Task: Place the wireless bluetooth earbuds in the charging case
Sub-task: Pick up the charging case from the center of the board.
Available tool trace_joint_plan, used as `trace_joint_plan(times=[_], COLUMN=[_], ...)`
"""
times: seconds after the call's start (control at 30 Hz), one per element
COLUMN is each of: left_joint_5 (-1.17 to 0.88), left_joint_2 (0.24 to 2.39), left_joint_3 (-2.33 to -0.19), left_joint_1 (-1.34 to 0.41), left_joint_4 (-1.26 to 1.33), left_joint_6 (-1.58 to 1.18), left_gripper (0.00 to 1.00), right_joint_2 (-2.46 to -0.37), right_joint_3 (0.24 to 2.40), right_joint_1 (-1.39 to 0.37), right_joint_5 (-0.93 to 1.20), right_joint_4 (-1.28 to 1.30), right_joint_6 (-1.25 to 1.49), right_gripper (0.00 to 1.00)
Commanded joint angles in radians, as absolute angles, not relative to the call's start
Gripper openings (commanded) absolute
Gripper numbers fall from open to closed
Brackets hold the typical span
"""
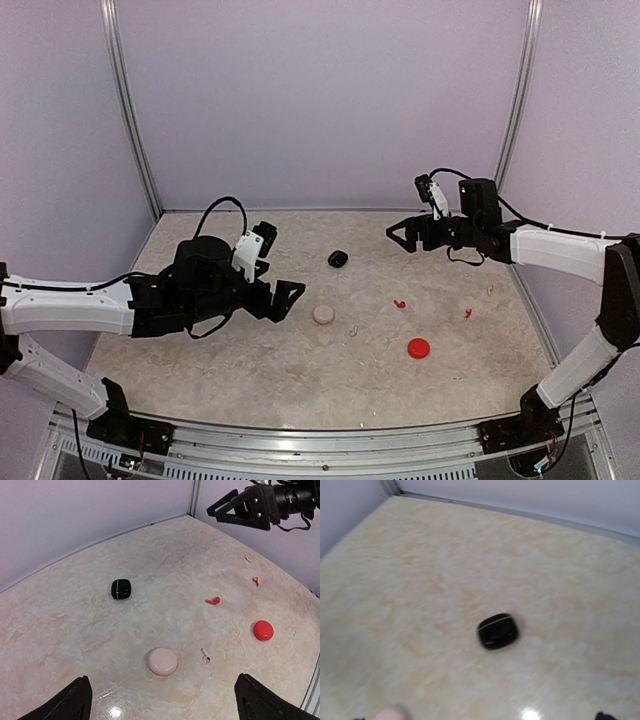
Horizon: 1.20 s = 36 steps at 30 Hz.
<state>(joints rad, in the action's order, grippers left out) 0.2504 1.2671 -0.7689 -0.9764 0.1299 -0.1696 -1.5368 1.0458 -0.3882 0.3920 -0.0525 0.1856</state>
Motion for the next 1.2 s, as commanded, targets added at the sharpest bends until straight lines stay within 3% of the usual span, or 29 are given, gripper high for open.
trace_joint_plan(times=[0.0, 0.33, 0.67, 1.17], left_joint_5=[0.034, -0.154, -0.433, -0.469], left_joint_2=[1.367, 1.604, 1.764, 1.966], left_joint_3=[-0.794, -0.859, -0.830, -0.995], left_joint_1=[-0.952, -0.855, -0.741, -0.706], left_joint_4=[0.141, 0.176, 0.357, 0.296], left_joint_6=[-0.057, 0.047, 0.133, 0.276], left_gripper=[0.99, 0.93, 0.84, 0.75], right_joint_2=[-1.425, -1.176, -1.144, -1.132], right_joint_3=[0.981, 0.778, 0.716, 0.676], right_joint_1=[-0.365, -0.365, -0.365, -0.365], right_joint_5=[0.586, 0.600, 0.743, 0.794], right_joint_4=[-0.111, -0.144, -0.120, -0.155], right_joint_6=[0.207, 0.209, 0.207, 0.178], right_gripper=[1.00, 0.99, 0.99, 1.00])
